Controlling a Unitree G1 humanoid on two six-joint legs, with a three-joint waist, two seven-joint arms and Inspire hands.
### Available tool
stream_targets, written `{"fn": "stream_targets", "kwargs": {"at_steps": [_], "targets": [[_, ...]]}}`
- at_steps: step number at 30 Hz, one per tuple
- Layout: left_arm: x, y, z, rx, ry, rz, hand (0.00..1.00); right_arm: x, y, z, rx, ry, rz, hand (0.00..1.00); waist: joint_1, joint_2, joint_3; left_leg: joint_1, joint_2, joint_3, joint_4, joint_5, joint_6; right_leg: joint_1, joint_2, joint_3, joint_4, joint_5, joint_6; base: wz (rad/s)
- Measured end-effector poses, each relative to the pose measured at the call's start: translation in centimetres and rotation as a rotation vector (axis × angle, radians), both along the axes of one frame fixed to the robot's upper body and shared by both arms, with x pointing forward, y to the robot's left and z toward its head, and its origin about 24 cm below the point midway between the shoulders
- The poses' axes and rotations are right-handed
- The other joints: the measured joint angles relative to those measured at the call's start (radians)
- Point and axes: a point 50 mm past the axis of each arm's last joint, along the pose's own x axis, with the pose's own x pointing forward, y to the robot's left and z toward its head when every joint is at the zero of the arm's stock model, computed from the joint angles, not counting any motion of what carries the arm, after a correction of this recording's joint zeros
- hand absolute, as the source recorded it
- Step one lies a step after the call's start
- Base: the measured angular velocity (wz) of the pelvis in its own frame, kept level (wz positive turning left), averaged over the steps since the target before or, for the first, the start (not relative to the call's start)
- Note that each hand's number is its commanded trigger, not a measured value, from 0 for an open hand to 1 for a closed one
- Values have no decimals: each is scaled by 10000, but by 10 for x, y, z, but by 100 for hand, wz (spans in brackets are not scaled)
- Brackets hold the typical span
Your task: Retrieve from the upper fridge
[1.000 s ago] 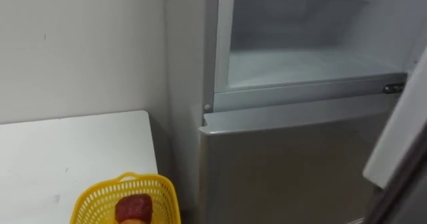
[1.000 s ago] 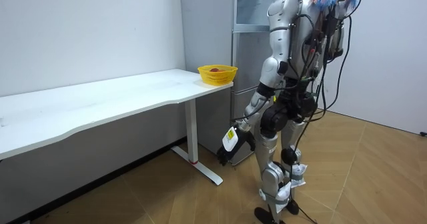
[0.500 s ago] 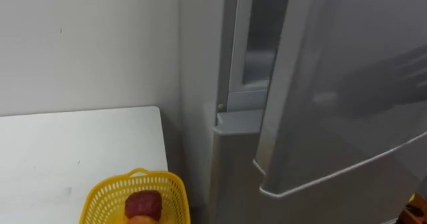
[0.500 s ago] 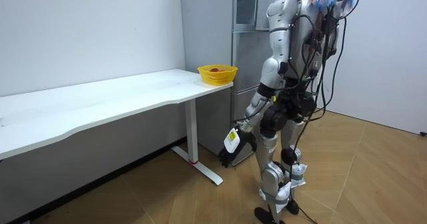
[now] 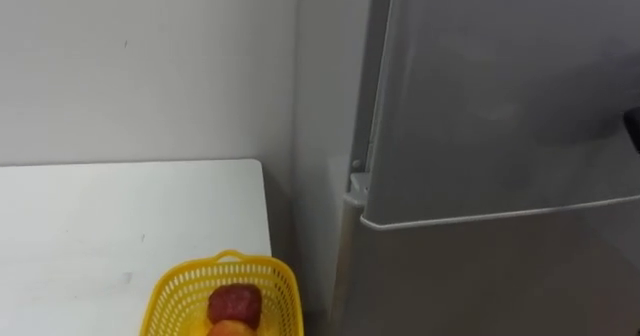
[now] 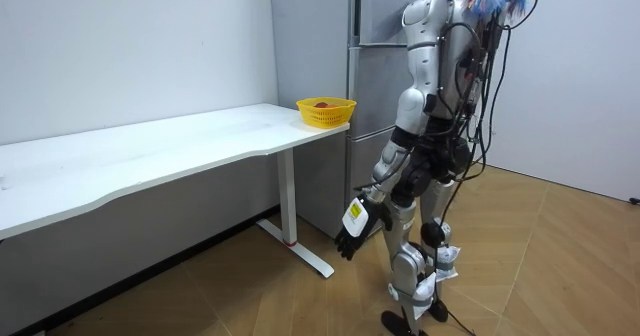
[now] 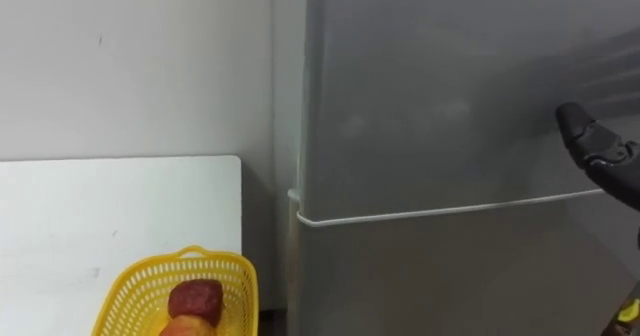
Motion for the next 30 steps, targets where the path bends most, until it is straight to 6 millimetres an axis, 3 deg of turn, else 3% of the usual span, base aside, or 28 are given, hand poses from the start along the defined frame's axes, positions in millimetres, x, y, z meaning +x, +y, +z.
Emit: {"fn": "stream_targets", "kwargs": {"at_steps": [12,30], "targets": [[0,0,0,-102,39,-10,0,4,-1,-7,-224,524,-91,0,26,-65,14,-1,-3,-248,93,-2,-6,140,-40,-246,-6,-26,-22,6],[4,0,1,-50,-138,-44,0,5,-1,-9,-573,667,-74,0,-6,-70,-31,3,-2,-218,86,4,-14,187,-33,-224,-19,-16,-28,0]]}}
